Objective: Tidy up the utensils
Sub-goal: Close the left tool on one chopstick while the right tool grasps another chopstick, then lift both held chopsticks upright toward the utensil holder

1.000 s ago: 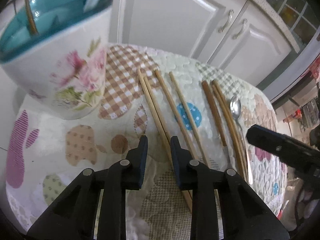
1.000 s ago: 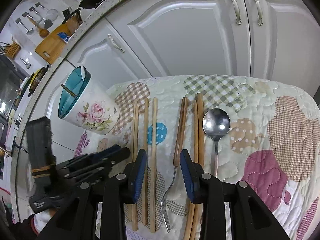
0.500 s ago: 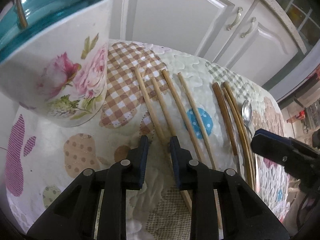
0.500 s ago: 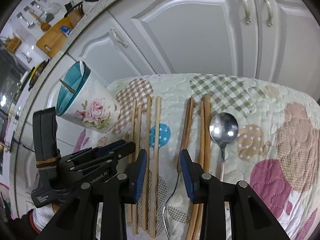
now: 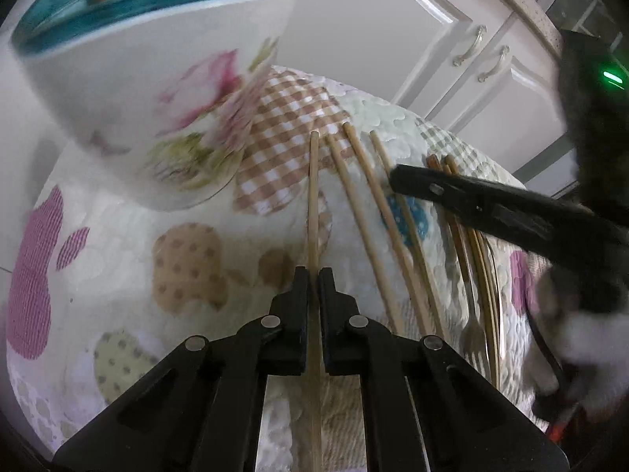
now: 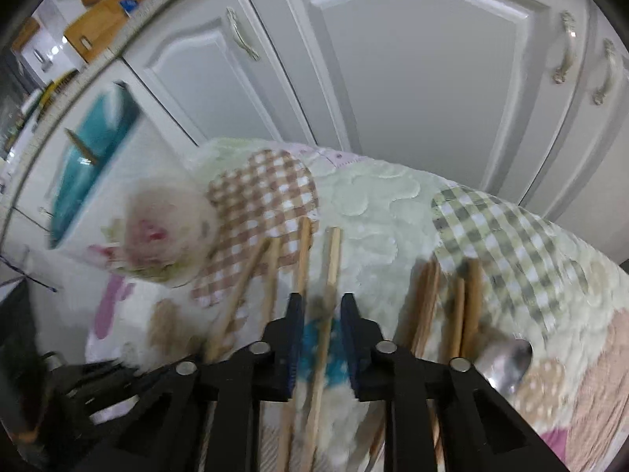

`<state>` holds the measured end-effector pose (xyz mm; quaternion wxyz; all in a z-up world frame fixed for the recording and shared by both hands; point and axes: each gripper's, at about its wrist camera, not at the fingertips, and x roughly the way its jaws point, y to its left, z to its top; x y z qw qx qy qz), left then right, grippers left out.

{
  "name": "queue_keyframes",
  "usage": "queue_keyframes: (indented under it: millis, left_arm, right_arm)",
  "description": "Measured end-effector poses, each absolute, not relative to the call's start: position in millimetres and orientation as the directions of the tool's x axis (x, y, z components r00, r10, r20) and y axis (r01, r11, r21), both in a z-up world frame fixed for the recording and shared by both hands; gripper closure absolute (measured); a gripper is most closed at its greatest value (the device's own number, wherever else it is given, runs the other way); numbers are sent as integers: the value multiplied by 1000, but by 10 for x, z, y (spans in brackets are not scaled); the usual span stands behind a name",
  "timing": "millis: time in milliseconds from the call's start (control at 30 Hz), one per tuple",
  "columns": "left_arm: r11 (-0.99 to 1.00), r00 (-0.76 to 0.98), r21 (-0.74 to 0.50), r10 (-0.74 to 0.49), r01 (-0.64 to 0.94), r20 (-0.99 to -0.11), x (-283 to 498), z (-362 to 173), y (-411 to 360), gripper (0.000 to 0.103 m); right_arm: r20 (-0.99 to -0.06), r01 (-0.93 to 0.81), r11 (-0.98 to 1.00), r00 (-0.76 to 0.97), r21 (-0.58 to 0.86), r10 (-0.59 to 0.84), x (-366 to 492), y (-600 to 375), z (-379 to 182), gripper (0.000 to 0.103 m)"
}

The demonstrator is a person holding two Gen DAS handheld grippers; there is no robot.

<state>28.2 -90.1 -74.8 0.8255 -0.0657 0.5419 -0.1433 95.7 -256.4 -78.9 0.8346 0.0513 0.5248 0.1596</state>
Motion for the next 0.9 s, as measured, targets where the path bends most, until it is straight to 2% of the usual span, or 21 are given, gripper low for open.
queue_keyframes:
  millis: [33, 133, 333, 500, 567, 633, 900]
  left_arm:
    - [950, 373, -264, -308, 165, -875, 266, -748, -894, 99]
    - [949, 372, -266, -312, 169, -874, 206, -746, -862, 99]
    - [943, 353, -267, -323, 197, -878, 46, -756, -850, 99]
    - [953, 377, -213, -283, 216, -882, 84, -733, -938, 98]
    - [957, 389, -193, -265, 215, -882, 171, -733, -967, 96]
    - [963, 401, -168, -242, 212, -884, 253, -738, -998, 89]
    - [965, 416, -107, -202, 239, -887, 538, -771, -1200, 86]
  right_arm:
    - [-869, -210, 947, 386, 244, 309, 993, -2552, -843, 96]
    - [-862, -211, 942, 388, 261, 326, 959, -2596, -854, 97]
    - [-854, -185, 923, 354, 336, 382, 620, -2811, -866, 98]
    - [-862, -176, 928, 347, 327, 369, 563, -2802, -883, 96]
    - [-872, -195, 936, 347, 292, 344, 608, -2739, -869, 95]
    - [-878, -201, 942, 351, 270, 327, 653, -2687, -862, 95]
    - [-863, -218, 936, 372, 277, 342, 729, -2635, -862, 97]
